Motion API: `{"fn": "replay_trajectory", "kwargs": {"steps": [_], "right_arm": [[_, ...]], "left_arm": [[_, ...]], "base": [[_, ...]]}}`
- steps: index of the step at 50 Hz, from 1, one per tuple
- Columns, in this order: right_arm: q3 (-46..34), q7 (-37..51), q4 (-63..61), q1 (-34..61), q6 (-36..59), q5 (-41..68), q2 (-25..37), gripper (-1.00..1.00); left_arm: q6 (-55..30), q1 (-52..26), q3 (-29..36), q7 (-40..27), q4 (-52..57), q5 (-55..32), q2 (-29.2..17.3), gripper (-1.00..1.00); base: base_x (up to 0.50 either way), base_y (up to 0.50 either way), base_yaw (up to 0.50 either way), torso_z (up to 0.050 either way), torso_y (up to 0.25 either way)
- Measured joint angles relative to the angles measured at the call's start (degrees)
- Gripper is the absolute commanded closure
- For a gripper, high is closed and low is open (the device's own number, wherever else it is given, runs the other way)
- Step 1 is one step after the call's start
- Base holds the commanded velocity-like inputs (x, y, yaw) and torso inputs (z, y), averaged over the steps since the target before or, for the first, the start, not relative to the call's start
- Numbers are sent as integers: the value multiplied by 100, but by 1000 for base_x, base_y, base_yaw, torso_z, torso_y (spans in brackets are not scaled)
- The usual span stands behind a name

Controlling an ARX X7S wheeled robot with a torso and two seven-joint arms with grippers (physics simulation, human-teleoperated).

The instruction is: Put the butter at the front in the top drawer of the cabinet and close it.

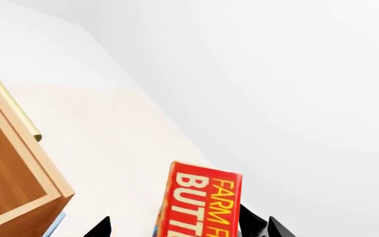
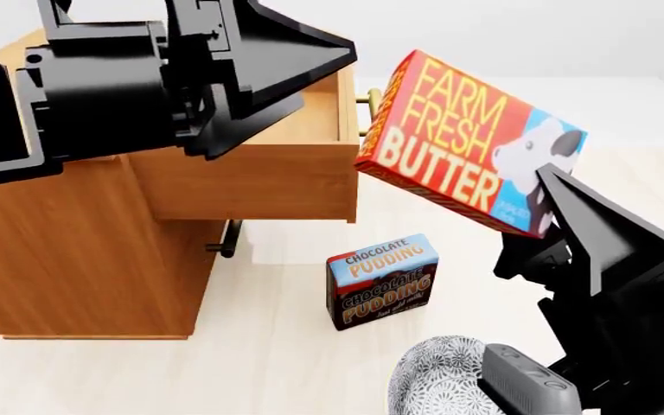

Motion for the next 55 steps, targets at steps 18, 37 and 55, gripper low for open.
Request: {"fn": "replay_trajectory", "kwargs": {"steps": [18, 37, 55], "right_arm": [[7, -58, -122, -69, 59, 24, 14, 100], [3, -106, -224, -119, 119, 42, 22, 100], [-35, -239, -334, -101, 181, 55, 42, 100]], "left_arm": [[-275, 9, 79, 207, -338, 207, 217, -100], [-511, 78, 57, 591, -320, 525, 347, -100], [-694, 161, 0, 1048, -360, 838, 415, -100]], "base": [[1, 0, 0, 1, 1], [0, 0, 0, 1, 1], [0, 0, 0, 0, 1]]}}
